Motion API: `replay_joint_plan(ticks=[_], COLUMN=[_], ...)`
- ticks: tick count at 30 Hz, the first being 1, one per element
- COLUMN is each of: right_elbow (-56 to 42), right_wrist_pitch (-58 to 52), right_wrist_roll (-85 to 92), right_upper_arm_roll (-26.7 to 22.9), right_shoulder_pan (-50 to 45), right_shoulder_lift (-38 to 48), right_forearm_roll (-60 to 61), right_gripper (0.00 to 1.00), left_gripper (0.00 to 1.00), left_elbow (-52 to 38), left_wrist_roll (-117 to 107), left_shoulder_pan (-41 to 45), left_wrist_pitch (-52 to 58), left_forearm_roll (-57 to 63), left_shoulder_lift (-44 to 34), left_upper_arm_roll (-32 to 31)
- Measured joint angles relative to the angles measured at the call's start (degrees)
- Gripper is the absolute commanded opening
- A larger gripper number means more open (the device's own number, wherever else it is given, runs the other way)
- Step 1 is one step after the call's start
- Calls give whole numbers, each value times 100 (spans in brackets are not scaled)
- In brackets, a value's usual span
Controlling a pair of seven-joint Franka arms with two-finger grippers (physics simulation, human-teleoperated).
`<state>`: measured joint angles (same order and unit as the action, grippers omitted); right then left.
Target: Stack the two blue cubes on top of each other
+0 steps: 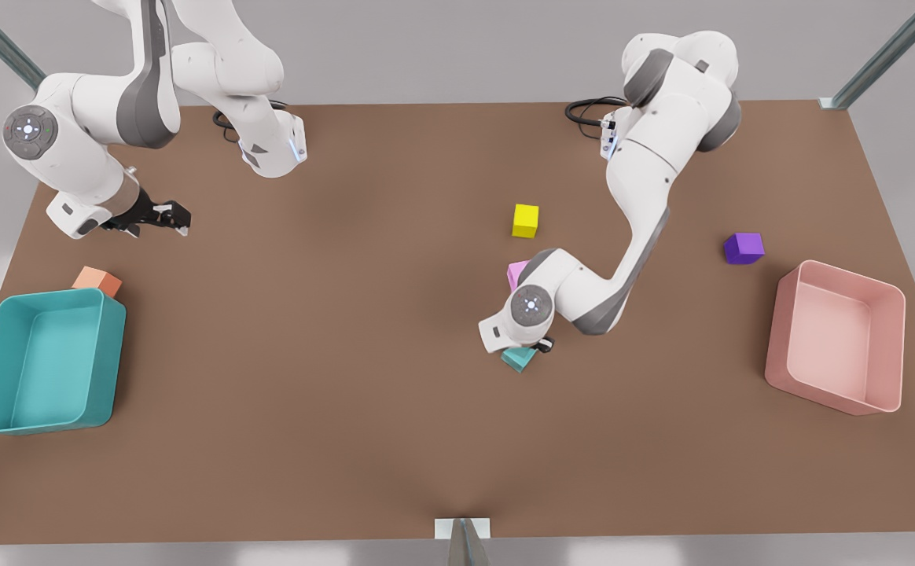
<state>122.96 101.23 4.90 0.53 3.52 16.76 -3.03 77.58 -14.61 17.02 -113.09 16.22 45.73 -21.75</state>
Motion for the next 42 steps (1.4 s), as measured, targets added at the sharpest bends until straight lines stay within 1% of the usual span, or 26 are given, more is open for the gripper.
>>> replay_joint_plan(ticks=[18, 19, 20, 27, 29, 30, 32, 33, 36, 37, 38, 39, 40, 41, 42], right_elbow=[2, 2, 2, 3, -1, -4, -6, -6, -6, -6, -5, -3, -5, -6, -6], right_wrist_pitch=[4, 4, 4, 4, 4, 4, 4, 4, 4, 4, 4, 4, 4, 4, 3], right_wrist_roll=[-219, -226, -232, -269, -277, -281, -288, -291, -299, -302, -304, -307, -309, -311, -313], right_upper_arm_roll=[0, 0, 0, 0, 3, 6, 8, 8, 9, 9, 9, 9, 9, 9, 9], right_shoulder_pan=[-9, -9, -9, -9, -19, -28, -34, -35, -35, -35, -35, -35, -35, -35, -35], right_shoulder_lift=[-26, -27, -27, -27, -41, -51, -59, -60, -62, -62, -62, -62, -62, -62, -62], right_forearm_roll=[0, 0, 0, 0, 0, 0, 0, 0, 0, 0, 0, 0, 0, 0, 0], right_gripper=[100, 100, 100, 100, 100, 100, 100, 100, 100, 100, 100, 100, 100, 100, 100], left_gripper=[63, 65, 100, 100, 100, 100, 100, 100, 100, 100, 100, 100, 100, 100, 100], left_elbow=[6, 6, 8, 4, -15, -94, -689, -938, -1179, -1162, -1145, -1120, -1130, -1153, -1153], left_wrist_roll=[-1233, -1270, -1301, -1466, -1519, -1543, -1585, -1604, -1655, -1614, -1495, -1338, -1189, -1047, -913], left_shoulder_pan=[-70, -73, -75, -82, -90, -109, -115, -197, -575, -832, -948, -743, -716, -682, -577], left_wrist_pitch=[-155, -156, -158, -162, -125, -33, 539, 854, 1658, 1931, 2199, 2430, 2598, 2707, 2800], left_forearm_roll=[137, 138, 132, 104, 100, 95, 72, 76, 90, 76, -148, -788, -1306, -1675, -1880], left_shoulder_lift=[71, 73, 76, 55, -229, -520, -1293, -1490, -1691, -1821, -1949, -2074, -2121, -2111, -2107], left_upper_arm_roll=[14, 14, 18, 18, 16, 7, -36, -22, 40, 80, 537, 1805, 2485, 2806, 2967])
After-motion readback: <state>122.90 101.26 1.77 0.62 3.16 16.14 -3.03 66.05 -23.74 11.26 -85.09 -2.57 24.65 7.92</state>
